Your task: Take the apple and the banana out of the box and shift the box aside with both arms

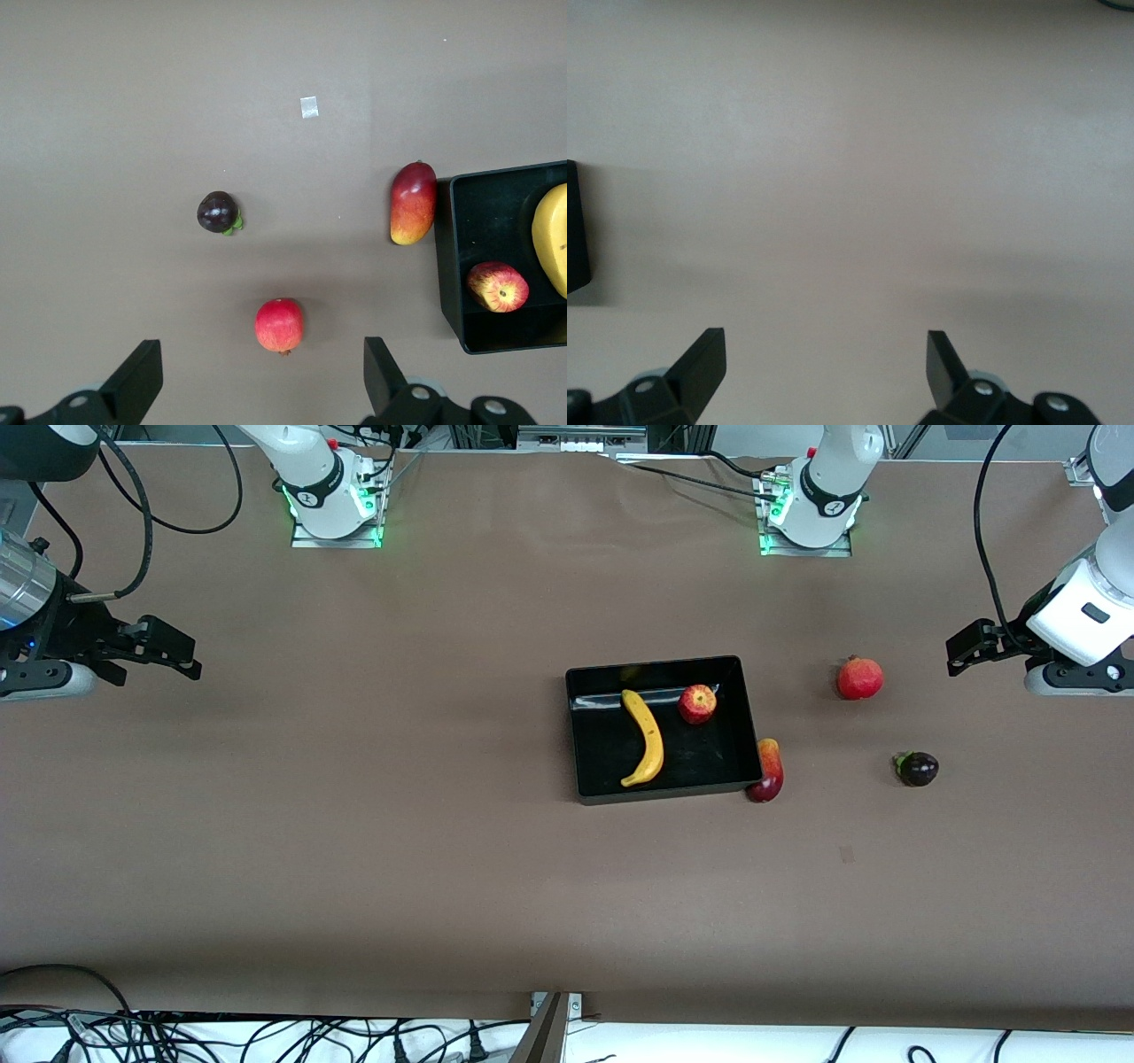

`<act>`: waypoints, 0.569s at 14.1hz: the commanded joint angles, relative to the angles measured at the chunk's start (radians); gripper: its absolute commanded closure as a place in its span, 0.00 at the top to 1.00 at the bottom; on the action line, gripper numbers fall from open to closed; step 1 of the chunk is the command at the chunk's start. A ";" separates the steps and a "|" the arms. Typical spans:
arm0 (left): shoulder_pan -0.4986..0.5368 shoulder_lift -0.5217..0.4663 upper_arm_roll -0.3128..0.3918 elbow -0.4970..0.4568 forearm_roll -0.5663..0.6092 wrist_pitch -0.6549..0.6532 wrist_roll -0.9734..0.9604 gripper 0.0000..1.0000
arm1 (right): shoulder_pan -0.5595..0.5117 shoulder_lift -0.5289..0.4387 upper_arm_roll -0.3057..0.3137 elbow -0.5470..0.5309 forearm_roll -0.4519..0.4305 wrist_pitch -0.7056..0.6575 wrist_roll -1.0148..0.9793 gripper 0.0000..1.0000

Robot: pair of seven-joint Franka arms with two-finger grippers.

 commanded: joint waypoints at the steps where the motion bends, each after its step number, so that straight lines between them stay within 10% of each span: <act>1: -0.029 0.255 -0.032 0.257 -0.059 -0.130 -0.099 1.00 | 0.001 -0.001 -0.001 0.010 -0.016 -0.015 0.002 1.00; 8: 0.029 0.257 -0.021 0.259 -0.084 -0.131 0.009 1.00 | 0.001 -0.001 0.000 0.010 -0.016 -0.010 0.002 1.00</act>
